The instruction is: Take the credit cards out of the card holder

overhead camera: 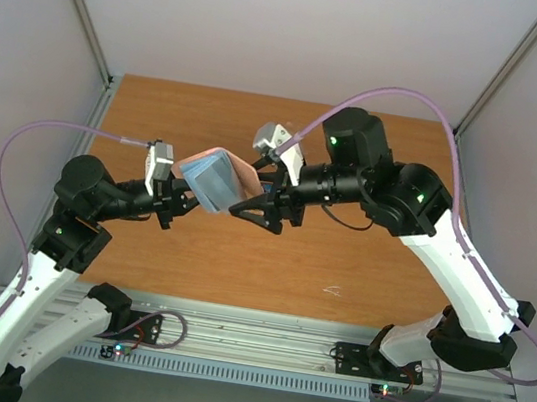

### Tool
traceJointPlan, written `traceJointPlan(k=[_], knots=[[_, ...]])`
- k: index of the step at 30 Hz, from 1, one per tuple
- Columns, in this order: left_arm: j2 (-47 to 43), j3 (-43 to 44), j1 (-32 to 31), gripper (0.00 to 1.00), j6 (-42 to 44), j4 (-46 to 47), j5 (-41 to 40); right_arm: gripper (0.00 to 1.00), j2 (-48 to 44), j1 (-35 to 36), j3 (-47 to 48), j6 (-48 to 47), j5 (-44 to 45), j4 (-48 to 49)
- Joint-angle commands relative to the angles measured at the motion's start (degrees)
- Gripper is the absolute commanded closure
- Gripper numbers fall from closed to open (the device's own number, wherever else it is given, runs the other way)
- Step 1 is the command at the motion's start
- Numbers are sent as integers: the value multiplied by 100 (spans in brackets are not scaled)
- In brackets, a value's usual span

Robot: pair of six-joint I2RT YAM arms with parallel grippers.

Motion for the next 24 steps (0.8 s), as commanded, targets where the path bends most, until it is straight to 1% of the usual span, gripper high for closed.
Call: traceJointPlan(k=[1, 4, 7, 9, 11, 14, 16, 22, 24], knots=[[-53, 208, 33, 100, 31, 72, -186, 15, -254, 529, -309, 153, 1206, 632], [-38, 203, 33, 100, 21, 50, -226, 14, -366, 1090, -653, 182, 2774, 1129], [-23, 183, 33, 100, 21, 34, -247, 16, -448, 1584, -1101, 13, 3992, 1710], [-19, 177, 33, 100, 6, 38, -243, 15, -385, 1761, -1152, -76, 4500, 1875], [-8, 181, 33, 100, -4, 37, -248, 14, -214, 1782, -1044, -98, 4726, 1774], [4, 186, 32, 100, -5, 32, -237, 8, 50, 1791, -815, -106, 4988, 1502], [8, 190, 33, 100, -10, 35, -232, 7, 171, 1791, -710, -121, 5063, 1381], [-12, 182, 33, 100, -14, 37, -206, 22, 122, 1793, -810, -187, 5392, 1546], [-20, 173, 33, 100, -14, 30, -200, 35, 82, 1783, -824, -189, 5457, 1553]])
